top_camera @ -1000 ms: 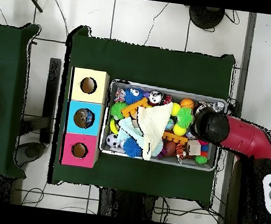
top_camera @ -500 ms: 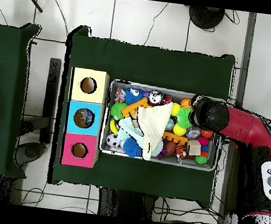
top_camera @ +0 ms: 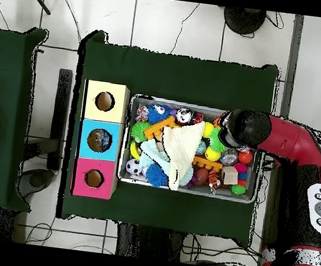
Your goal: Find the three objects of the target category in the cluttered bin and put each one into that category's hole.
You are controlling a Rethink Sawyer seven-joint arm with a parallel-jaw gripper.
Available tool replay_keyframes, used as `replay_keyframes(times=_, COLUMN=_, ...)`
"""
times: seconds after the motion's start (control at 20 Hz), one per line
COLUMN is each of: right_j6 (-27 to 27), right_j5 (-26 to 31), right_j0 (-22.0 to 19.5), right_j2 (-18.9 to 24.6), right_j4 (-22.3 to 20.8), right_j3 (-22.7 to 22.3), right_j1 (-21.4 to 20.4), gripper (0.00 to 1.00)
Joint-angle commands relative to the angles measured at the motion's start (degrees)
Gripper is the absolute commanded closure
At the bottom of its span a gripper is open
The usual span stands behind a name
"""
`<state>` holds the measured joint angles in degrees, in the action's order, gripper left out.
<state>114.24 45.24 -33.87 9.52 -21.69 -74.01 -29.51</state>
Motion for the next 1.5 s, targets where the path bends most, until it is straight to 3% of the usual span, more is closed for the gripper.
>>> replay_keyframes(times=0.05, right_j6=-10.2, right_j5=6.2, right_j0=0.3, right_j2=4.9, right_j4=-0.9, right_j3=2.2, right_j1=1.0, gripper=0.00)
replay_keyframes(times=0.6, right_j6=-7.4, right_j5=-9.7, right_j0=-1.5, right_j2=6.9, right_j4=-3.2, right_j3=1.4, right_j1=10.7, gripper=0.00)
replay_keyframes(times=0.75, right_j6=-9.7, right_j5=-8.4, right_j0=-2.6, right_j2=9.0, right_j4=-1.7, right_j3=0.9, right_j1=12.8, gripper=0.00)
replay_keyframes(times=0.9, right_j6=-9.9, right_j5=-5.6, right_j0=-2.4, right_j2=9.2, right_j4=-1.0, right_j3=-0.4, right_j1=11.9, gripper=0.00)
replay_keyframes(times=1.5, right_j6=-10.5, right_j5=2.9, right_j0=0.9, right_j2=3.4, right_j4=-5.9, right_j3=2.1, right_j1=8.4, gripper=0.00)
